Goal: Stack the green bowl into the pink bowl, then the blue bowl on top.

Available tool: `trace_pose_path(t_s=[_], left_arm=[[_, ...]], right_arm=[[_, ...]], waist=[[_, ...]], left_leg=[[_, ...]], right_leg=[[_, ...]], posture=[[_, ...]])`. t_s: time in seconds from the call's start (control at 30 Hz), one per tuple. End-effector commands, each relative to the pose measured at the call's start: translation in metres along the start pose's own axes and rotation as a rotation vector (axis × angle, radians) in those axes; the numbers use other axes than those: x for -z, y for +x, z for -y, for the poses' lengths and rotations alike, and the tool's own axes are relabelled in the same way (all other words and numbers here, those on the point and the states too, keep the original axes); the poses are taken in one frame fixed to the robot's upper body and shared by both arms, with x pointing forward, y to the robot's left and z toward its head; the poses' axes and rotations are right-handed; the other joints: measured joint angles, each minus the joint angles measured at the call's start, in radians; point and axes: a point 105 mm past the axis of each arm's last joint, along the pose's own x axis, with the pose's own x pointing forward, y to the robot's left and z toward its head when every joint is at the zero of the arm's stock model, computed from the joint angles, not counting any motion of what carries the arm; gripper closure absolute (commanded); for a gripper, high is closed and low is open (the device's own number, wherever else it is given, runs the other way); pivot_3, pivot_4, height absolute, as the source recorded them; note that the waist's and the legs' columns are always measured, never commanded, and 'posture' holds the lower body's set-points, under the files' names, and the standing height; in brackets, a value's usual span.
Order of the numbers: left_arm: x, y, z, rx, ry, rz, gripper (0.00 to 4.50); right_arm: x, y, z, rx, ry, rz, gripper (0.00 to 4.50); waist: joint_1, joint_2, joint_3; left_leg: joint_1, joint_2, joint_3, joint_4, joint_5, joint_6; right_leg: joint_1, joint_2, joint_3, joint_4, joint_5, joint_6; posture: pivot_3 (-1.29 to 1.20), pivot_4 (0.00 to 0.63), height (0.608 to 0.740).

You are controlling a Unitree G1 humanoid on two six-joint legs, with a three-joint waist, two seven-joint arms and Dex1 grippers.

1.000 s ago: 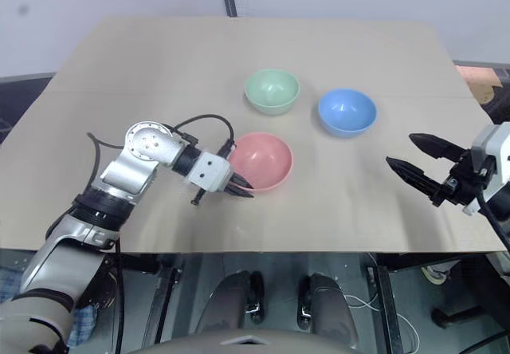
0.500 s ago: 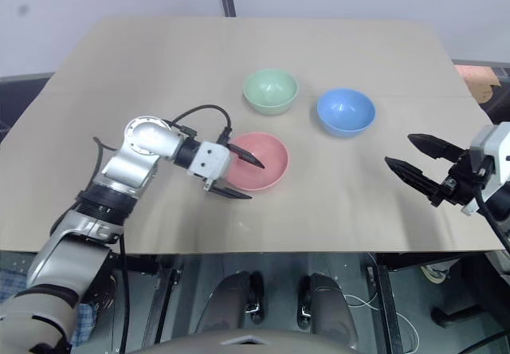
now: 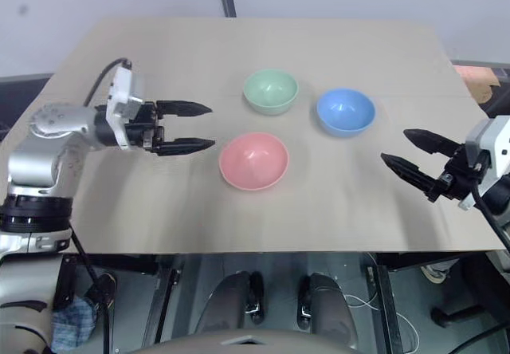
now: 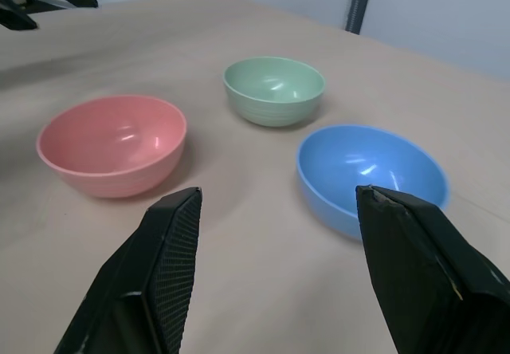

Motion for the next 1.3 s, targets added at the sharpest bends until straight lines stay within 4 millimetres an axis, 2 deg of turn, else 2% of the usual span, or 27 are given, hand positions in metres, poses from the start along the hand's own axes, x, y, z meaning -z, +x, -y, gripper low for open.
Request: trace_pose_path(t_s=[0.03,0.1,0.23,0.3,0.4,0.47,0.63,0.77,0.9,1.1,1.3], left_arm=[[0.007,-0.035,-0.018,-0.246,-0.004,-0.028,0.08],[0.013,-0.043,-0.018,-0.313,-0.007,-0.033,0.08],[0.014,-0.047,-0.006,-0.34,-0.03,-0.005,0.08],[0.014,-0.049,-0.002,-0.345,-0.038,0.008,0.08],[0.014,-0.054,-0.003,-0.384,-0.045,0.016,0.08],[0.014,-0.057,-0.004,-0.402,-0.05,0.028,0.08],[0.014,-0.06,-0.002,-0.403,-0.078,0.056,0.08],[0.015,-0.061,0.003,-0.375,-0.102,0.059,0.08],[0.022,-0.061,0.007,-0.376,-0.111,0.042,0.08],[0.022,-0.057,0.01,-0.368,-0.108,0.036,0.08],[0.023,-0.057,0.011,-0.364,-0.106,0.029,0.08]], right_arm=[[-0.012,0.01,0.005,-0.007,-0.053,0.012,1.12],[-0.012,0.019,0.008,-0.018,-0.048,0.004,1.12],[0.007,0.039,0.015,-0.047,-0.076,-0.115,1.12],[0.005,0.053,0.017,-0.06,-0.101,-0.119,1.12],[0.003,0.086,0.025,-0.049,-0.169,-0.15,1.12],[0.0,0.114,0.026,-0.065,-0.203,-0.18,1.12],[-0.007,0.166,0.024,-0.108,-0.251,-0.237,1.12],[-0.005,0.19,0.02,-0.151,-0.364,-0.279,1.12],[0.006,0.225,0.015,-0.188,-0.551,-0.421,1.12],[-0.004,0.255,0.012,-0.197,-0.688,-0.432,1.12],[-0.019,0.276,-0.004,-0.228,-0.799,-0.378,1.12]], waist=[[-0.005,0.0,0.0],[-0.001,-0.001,0.0],[0.007,-0.001,0.0],[0.005,-0.001,0.0],[-0.001,0.0,0.0],[-0.011,0.0,0.0],[-0.023,0.0,0.0],[-0.02,0.0,0.0],[-0.027,0.0,0.0],[-0.031,0.0,0.0],[-0.03,0.0,0.0]], left_leg=[[0.0,0.0,0.0,0.0,0.0,0.001],[0.0,0.001,0.0,0.0,-0.001,0.002],[-0.001,0.0,0.0,0.0,-0.002,0.003],[-0.001,0.0,0.0,0.0,-0.002,0.003],[-0.001,0.0,0.0,0.0,-0.001,0.002],[0.0,0.001,0.001,0.0,-0.001,0.002],[-0.002,0.001,0.002,-0.001,0.0,-0.001],[-0.004,0.001,0.003,-0.001,0.0,-0.001],[-0.004,0.0,0.004,-0.001,0.0,-0.001],[-0.004,0.001,0.005,-0.002,0.001,-0.001],[-0.004,0.001,0.005,-0.002,0.0,-0.001]], right_leg=[[0.0,0.0,0.0,0.0,0.0,0.0],[0.0,0.0,-0.001,0.0,0.0,0.0],[0.0,-0.001,-0.001,0.0,0.0,0.0],[0.0,-0.002,-0.001,-0.001,0.0,0.0],[-0.001,-0.002,-0.001,0.0,0.0,0.0],[-0.001,-0.001,-0.001,0.0,0.0,0.0],[-0.003,-0.001,-0.001,0.0,0.0,-0.001],[-0.004,-0.001,0.0,0.0,0.002,-0.004],[-0.006,-0.002,0.001,0.001,0.002,-0.004],[-0.006,-0.002,0.001,0.002,0.003,-0.005],[-0.006,-0.003,0.001,0.001,0.003,-0.005]], posture=[[0.0,0.15,0.74],[0.0,0.15,0.74],[0.0,0.15,0.74],[0.0,0.15,0.74],[0.0,0.15,0.74],[0.0,0.15,0.74],[0.0,0.15,0.74],[0.0,0.15,0.74],[0.0,0.15,0.74],[0.0,0.15,0.74],[0.0,0.15,0.74]])
